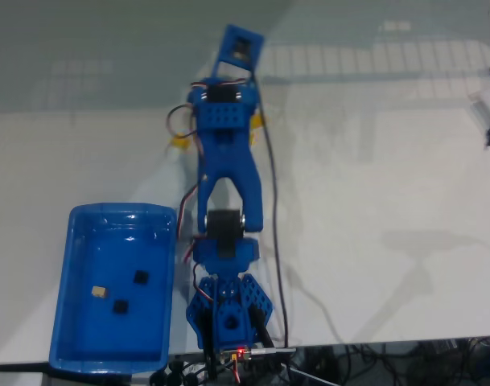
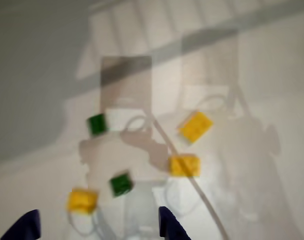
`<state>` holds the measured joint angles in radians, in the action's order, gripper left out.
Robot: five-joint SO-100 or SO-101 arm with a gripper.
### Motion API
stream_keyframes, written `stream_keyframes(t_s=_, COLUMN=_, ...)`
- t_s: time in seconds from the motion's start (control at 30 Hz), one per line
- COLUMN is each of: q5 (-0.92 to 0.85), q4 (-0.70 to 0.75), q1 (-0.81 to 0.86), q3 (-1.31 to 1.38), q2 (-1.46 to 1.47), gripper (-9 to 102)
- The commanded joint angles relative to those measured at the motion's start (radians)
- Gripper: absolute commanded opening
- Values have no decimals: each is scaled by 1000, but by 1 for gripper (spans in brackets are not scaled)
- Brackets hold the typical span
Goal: Pick up all the lego then put into the bin
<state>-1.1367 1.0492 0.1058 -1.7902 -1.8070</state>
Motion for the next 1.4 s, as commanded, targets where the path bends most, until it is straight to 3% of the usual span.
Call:
stream_keyframes(t_s=0.0, q5=-3, q4=-44, q1=83, q3=58, q2=52, gripper=35)
stream_keyframes(t_s=0.33, q5=-20, q4=-132, q1=176, q3=100, q2=256, gripper=37)
stream_keyframes(t_s=0.7, q5=46, q4=-126, q1=204, q3=299, q2=479, gripper=35)
stream_keyframes(t_s=1.37, q5=229, q4=-101, q1=187, q3=364, q2=603, gripper=24)
